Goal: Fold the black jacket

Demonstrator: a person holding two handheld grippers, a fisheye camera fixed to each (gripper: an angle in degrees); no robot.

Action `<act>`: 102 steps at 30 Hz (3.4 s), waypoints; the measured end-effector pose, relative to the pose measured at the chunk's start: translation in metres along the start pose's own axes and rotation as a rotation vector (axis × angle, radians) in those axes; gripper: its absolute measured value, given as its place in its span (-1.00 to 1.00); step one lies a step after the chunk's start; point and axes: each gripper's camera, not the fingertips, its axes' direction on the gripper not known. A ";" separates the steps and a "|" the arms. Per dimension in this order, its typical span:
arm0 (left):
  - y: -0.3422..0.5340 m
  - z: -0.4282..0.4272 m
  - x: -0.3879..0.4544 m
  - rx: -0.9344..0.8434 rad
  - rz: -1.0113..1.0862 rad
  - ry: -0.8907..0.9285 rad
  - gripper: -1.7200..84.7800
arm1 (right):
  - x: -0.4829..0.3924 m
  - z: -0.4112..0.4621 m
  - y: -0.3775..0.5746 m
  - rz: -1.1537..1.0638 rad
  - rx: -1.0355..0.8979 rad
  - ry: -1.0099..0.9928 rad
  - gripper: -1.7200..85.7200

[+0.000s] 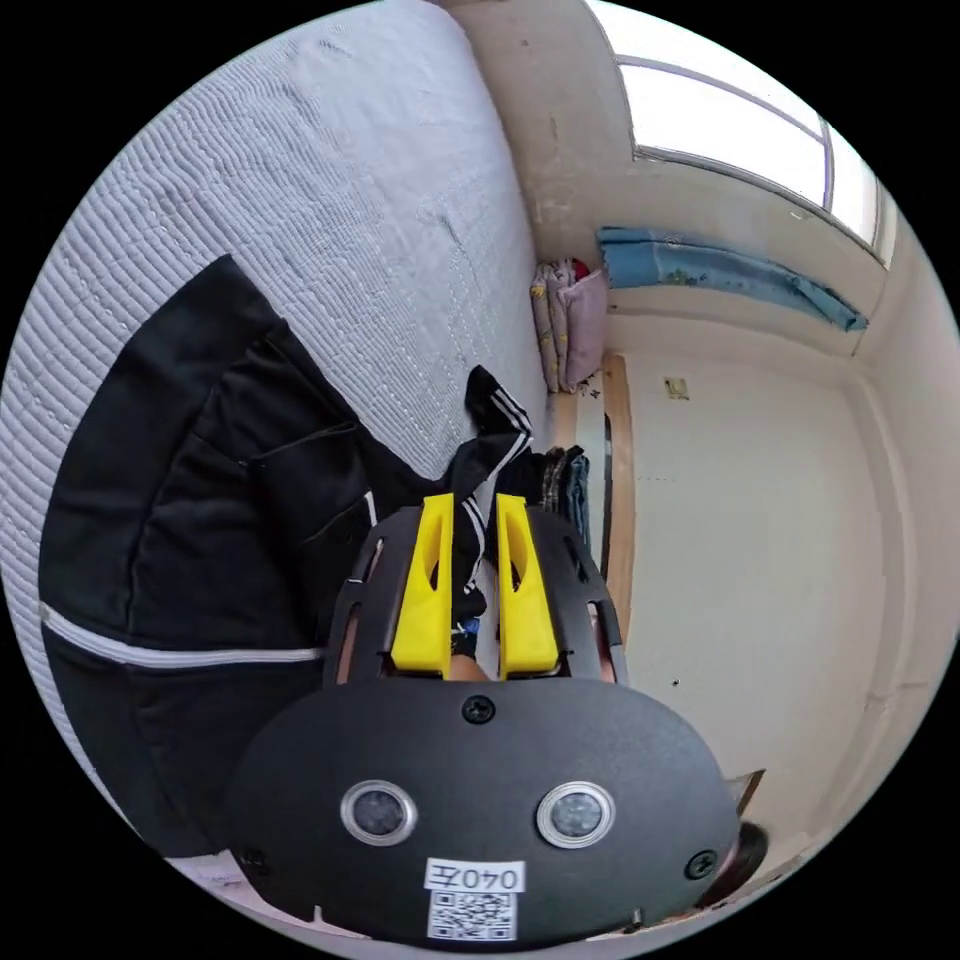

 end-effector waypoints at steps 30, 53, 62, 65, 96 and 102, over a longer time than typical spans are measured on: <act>0.547 0.155 -0.024 -0.398 1.085 -0.672 -0.92 | -0.136 0.106 0.128 -0.019 0.324 0.513 -0.80; 0.606 0.168 -0.046 -0.390 1.129 -0.666 -0.99 | -0.060 0.136 0.131 -0.026 0.175 0.514 -0.98; 0.659 0.184 -0.066 -0.440 1.344 -0.803 -0.99 | 0.002 0.166 0.126 0.034 -0.007 0.410 -0.95; 0.679 0.155 -0.051 -0.515 1.361 -0.616 -0.98 | 0.007 0.167 0.135 0.072 -0.009 0.478 -0.83; 0.450 -0.012 -0.084 -0.319 0.814 -1.103 -0.98 | -0.018 0.461 -0.001 -0.201 0.065 0.839 -0.98; 0.412 -0.095 -0.050 -0.054 0.703 -1.126 -0.98 | -0.061 0.474 0.032 -0.268 0.337 1.201 -0.98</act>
